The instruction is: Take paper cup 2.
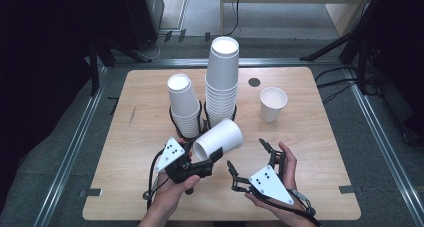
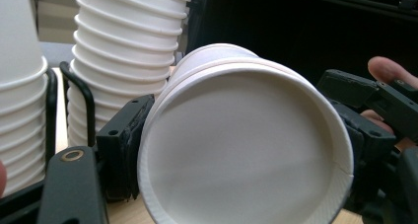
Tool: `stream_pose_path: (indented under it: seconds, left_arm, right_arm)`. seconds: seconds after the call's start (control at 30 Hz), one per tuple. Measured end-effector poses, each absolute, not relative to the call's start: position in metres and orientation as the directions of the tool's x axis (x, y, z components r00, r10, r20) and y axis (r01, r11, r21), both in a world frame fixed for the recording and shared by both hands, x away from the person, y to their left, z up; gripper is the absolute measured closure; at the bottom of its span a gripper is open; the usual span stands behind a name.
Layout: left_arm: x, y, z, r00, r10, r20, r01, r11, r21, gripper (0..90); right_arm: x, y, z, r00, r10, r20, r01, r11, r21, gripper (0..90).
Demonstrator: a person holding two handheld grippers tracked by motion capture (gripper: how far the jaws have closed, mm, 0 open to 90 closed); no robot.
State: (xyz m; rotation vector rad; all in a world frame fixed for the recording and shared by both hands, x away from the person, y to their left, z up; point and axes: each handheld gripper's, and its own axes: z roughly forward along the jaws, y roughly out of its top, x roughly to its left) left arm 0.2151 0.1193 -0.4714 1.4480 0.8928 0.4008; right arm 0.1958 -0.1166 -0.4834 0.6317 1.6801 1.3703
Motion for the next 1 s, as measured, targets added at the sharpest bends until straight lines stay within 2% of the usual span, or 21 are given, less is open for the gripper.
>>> stream_pose_path:
  seconds: [0.2, 0.5, 0.7, 1.0]
  left_arm:
    - [0.209, 0.119, -0.471, 0.623, 0.721, -0.304, 0.238, 0.195, 0.951, 21.7]
    - [0.209, 0.122, -0.473, 0.637, 0.709, -0.303, 0.161, 0.261, 0.952, 21.6]
    - [0.210, 0.121, -0.479, 0.645, 0.689, -0.331, 0.161, 0.301, 0.940, 21.6]
    - [0.207, 0.115, -0.482, 0.666, 0.676, -0.314, 0.135, 0.305, 0.943, 21.6]
  right_arm:
    - [0.188, -0.124, -0.475, -0.489, 0.852, -0.187, -0.066, 0.178, 0.982, 0.0]
    - [0.192, -0.136, -0.459, -0.511, 0.845, 0.154, 0.096, -0.122, 0.988, 0.0]
    - [0.194, -0.139, -0.456, -0.490, 0.762, 0.424, 0.225, -0.359, 0.906, 0.0]
    - [0.198, -0.136, -0.465, -0.436, 0.652, 0.620, 0.360, -0.506, 0.784, 0.0]
